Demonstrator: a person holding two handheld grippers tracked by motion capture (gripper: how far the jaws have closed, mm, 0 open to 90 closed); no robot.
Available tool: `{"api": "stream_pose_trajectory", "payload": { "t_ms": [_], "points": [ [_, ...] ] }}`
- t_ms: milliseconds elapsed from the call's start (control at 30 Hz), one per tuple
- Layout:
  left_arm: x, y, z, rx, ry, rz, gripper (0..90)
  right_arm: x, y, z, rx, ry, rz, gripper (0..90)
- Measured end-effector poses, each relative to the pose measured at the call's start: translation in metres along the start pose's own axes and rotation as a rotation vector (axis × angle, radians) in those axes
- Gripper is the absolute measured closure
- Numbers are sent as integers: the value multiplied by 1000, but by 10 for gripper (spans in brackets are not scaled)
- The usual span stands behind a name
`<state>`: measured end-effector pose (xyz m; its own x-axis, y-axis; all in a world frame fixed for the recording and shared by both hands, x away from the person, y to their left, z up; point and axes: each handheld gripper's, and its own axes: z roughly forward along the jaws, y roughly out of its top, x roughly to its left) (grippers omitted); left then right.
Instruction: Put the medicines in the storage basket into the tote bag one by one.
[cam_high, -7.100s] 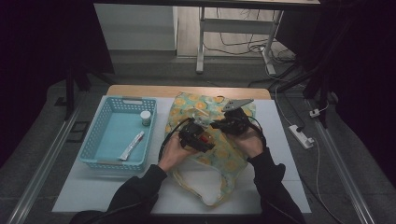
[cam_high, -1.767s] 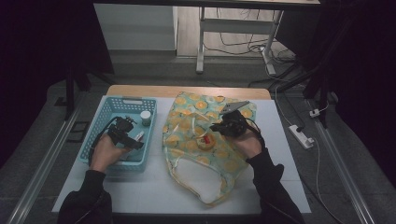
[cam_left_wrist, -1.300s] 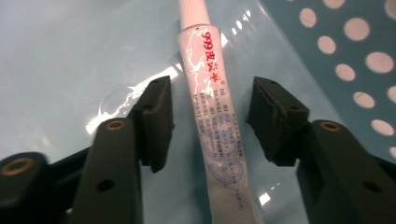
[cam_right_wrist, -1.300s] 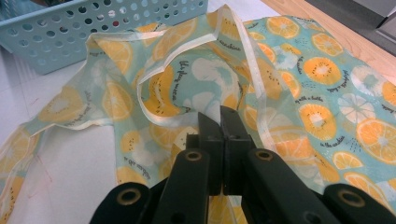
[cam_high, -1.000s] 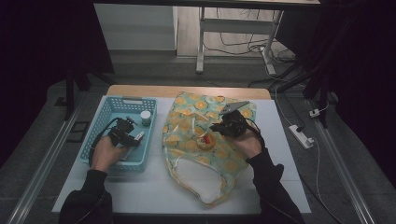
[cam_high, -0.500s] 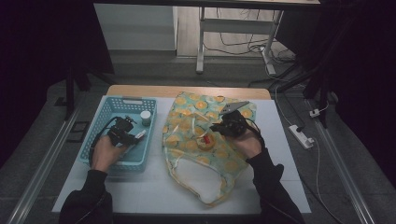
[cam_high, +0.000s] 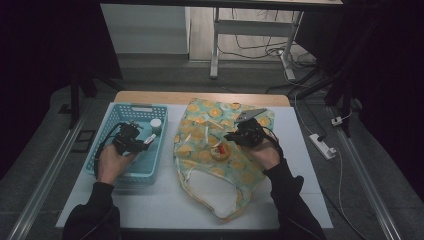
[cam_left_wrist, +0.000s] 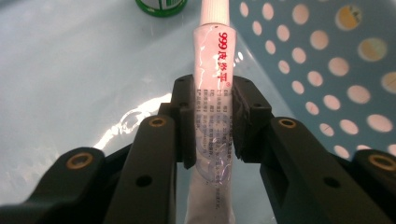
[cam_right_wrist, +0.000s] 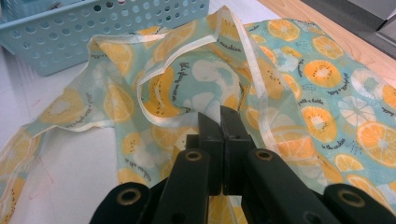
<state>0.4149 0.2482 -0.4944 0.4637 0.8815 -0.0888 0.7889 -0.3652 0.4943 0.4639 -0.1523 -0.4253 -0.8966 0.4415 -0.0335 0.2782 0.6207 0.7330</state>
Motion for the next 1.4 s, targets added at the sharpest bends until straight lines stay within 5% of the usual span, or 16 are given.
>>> {"api": "stream_pose_trajectory", "payload": {
  "t_ms": [767,1400],
  "points": [
    [-3,3,-36,-160,-43,-6,723,0,1,-2,-10,-2,1,893],
    [-37,18,-64,-217,-104,47,724,0,1,-3,-10,-4,0,893]
  ]
}}
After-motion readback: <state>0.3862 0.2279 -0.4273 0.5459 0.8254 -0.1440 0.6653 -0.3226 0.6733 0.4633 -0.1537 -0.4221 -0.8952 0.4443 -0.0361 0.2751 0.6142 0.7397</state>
